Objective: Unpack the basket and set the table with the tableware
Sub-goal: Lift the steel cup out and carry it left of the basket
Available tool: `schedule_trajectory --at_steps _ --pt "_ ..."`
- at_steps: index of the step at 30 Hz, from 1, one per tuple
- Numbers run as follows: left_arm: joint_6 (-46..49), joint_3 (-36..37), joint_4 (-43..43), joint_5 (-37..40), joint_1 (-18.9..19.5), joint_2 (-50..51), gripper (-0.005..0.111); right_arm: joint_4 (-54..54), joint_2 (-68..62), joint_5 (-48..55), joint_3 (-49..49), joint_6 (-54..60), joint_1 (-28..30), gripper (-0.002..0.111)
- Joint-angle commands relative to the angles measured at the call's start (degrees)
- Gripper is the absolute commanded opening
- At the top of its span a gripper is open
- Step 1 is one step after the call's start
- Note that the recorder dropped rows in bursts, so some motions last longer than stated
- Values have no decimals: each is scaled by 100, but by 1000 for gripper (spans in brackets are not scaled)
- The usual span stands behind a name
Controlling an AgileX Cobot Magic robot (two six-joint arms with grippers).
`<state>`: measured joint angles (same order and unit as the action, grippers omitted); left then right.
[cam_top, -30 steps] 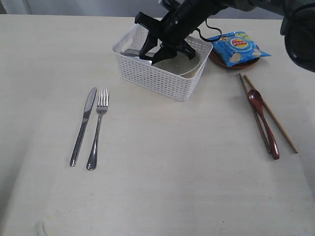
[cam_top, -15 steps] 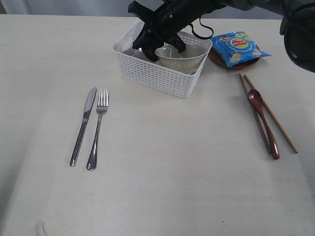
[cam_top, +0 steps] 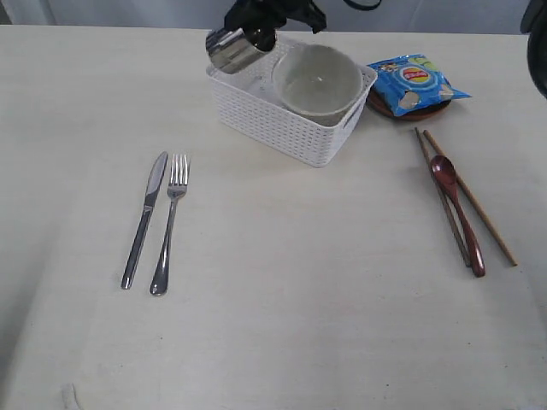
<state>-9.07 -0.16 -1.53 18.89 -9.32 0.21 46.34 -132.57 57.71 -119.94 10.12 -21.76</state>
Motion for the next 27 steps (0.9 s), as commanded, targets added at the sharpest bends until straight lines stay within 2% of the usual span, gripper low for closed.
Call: schedule_trajectory --at_steps 1,6,10,14,18,20,27 --pt "3 16 -3 -63 6 -21 0 -21 84 236 -275 120 46 1" --pt "3 16 -3 -63 6 -21 0 -11 113 552 -275 502 20 1" --pt "3 16 -3 -63 6 -21 0 -119 188 919 -293 1073 -255 1" --pt "3 16 -3 -63 6 -21 0 -1088 227 902 -822 945 -740 1" --pt "3 16 -3 -63 6 -21 0 -2746 227 765 -1501 418 -1447 1" --pt "3 16 -3 -63 6 -21 0 -3243 190 765 -1675 247 -1739 1" --pt "3 16 -3 -63 6 -21 0 -4200 -207 1141 -2061 -313 -2455 1"
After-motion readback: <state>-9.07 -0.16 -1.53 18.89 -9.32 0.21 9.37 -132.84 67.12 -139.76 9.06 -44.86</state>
